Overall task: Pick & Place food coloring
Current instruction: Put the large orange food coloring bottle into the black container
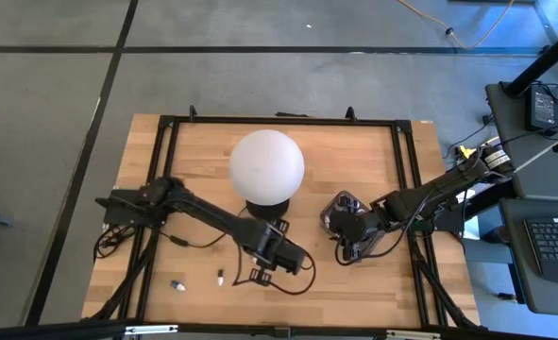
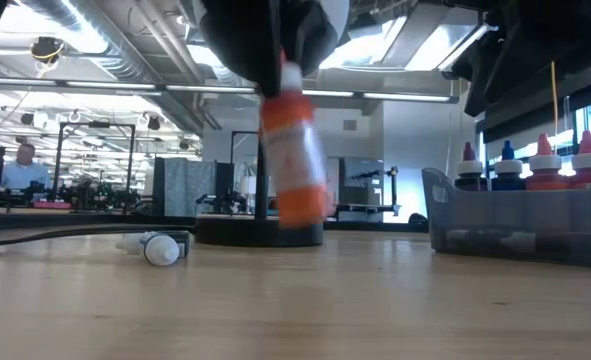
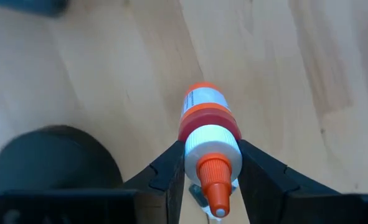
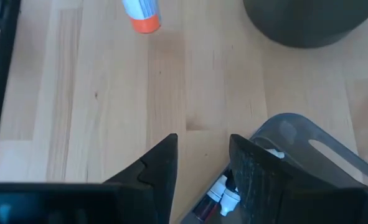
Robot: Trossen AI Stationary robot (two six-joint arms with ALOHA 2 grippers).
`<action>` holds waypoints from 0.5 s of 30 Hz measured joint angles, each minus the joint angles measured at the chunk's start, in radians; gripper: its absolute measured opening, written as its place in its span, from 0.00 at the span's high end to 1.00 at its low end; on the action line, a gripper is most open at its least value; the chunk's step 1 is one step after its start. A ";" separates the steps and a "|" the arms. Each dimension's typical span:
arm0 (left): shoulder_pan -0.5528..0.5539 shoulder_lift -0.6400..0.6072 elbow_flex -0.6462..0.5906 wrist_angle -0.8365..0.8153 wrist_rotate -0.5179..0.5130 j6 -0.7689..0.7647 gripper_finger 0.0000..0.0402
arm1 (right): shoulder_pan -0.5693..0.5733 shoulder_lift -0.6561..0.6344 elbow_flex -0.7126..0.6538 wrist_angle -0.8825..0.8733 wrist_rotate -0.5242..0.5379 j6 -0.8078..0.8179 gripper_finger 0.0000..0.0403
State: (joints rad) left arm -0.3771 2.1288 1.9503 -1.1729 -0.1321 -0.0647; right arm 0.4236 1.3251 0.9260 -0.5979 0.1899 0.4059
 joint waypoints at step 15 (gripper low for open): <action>0.024 0.065 0.024 -0.008 0.092 -0.045 0.67 | 0.000 0.025 0.000 0.003 0.003 -0.017 0.64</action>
State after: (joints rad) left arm -0.3533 2.1942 1.9748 -1.1809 -0.0398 -0.1097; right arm 0.4232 1.3505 0.9257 -0.5948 0.1928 0.3892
